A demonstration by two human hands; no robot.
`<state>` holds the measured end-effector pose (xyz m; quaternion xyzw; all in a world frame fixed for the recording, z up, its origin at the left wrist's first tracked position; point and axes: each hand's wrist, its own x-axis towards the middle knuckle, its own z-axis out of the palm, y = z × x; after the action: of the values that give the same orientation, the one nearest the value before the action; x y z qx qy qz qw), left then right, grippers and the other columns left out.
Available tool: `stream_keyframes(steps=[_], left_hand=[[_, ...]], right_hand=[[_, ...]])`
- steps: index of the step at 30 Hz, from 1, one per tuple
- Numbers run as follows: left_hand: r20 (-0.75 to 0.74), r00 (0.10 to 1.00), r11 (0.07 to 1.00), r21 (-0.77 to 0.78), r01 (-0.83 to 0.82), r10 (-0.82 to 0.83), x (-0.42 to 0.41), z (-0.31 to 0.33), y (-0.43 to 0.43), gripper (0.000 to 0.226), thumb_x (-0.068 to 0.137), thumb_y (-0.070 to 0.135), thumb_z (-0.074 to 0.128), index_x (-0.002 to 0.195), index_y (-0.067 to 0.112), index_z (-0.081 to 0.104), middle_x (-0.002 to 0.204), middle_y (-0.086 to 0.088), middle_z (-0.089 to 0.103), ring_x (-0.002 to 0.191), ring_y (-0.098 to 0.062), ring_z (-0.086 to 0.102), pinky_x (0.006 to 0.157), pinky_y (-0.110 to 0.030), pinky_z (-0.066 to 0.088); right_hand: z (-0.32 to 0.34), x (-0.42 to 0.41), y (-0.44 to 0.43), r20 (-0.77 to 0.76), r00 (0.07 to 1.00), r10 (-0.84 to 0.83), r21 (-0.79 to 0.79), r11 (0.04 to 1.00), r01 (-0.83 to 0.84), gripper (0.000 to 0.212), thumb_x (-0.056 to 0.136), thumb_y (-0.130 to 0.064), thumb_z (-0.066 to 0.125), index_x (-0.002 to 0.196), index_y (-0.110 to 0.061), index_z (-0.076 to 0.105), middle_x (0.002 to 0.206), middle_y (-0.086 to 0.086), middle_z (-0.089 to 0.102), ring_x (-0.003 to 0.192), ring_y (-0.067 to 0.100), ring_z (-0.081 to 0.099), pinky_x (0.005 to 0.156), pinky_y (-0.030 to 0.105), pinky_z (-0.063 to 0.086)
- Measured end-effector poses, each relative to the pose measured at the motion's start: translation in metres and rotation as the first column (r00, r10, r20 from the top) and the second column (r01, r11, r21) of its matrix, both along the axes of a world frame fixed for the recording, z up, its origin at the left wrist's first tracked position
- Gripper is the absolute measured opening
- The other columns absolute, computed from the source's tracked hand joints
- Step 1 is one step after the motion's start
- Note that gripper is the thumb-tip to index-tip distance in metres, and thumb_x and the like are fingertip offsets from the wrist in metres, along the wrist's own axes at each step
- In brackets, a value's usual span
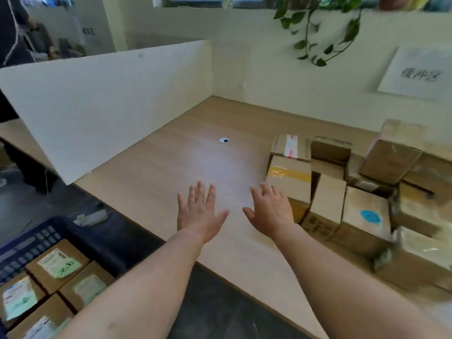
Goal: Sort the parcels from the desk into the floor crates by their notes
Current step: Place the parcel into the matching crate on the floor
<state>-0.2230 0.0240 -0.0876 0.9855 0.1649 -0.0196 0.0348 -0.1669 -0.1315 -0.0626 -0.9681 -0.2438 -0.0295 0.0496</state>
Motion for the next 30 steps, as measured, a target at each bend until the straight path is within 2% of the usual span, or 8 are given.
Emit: stream_keyframes(steps=[9,16,20,30], left_hand=[[-0.011,0.973,0.973,0.009,0.231,-0.23,0.05,0.006,-0.135,0.075,0.097,0.063,0.017,0.153,0.023,-0.015,0.161,-0.009,-0.017,0.148,-0.026,-0.015,0.119,-0.052,-0.007],[0.012,0.916,0.915,0.056,0.399,-0.401,0.072,0.01,-0.222,0.075,0.097,0.062,0.018,0.152,0.024,-0.016,0.161,-0.009,-0.016,0.148,-0.027,-0.016,0.118,-0.052,-0.009],[-0.007,0.888,0.886,0.061,0.46,-0.46,0.073,0.01,-0.253,0.076,0.098,0.062,0.021,0.152,0.025,-0.016,0.161,-0.008,-0.017,0.148,-0.026,-0.016,0.119,-0.052,-0.008],[0.032,0.835,0.834,0.085,0.545,-0.549,0.099,0.013,-0.296,0.078,0.097,0.063,0.024,0.151,0.026,-0.018,0.161,-0.007,-0.018,0.147,-0.025,-0.018,0.118,-0.05,-0.01]], right_hand=[[0.002,0.02,-0.14,0.013,0.987,-0.163,0.069,0.984,0.161,0.057,0.096,-0.045,0.049,0.145,-0.019,0.033,0.144,0.008,0.041,0.133,0.025,0.038,0.11,0.038,0.032],[0.003,0.018,-0.23,0.048,0.94,-0.337,0.042,0.941,0.335,0.056,0.096,-0.044,0.047,0.144,-0.019,0.034,0.146,0.01,0.039,0.135,0.027,0.035,0.111,0.039,0.029],[-0.001,0.012,-0.26,0.039,0.911,-0.411,0.053,0.911,0.409,0.061,0.097,-0.045,0.046,0.149,-0.019,0.028,0.153,0.01,0.031,0.139,0.026,0.03,0.112,0.039,0.027],[0.002,0.015,-0.31,0.043,0.859,-0.51,0.068,0.859,0.507,0.061,0.096,-0.048,0.045,0.148,-0.019,0.029,0.148,0.009,0.036,0.136,0.025,0.033,0.11,0.038,0.03]])
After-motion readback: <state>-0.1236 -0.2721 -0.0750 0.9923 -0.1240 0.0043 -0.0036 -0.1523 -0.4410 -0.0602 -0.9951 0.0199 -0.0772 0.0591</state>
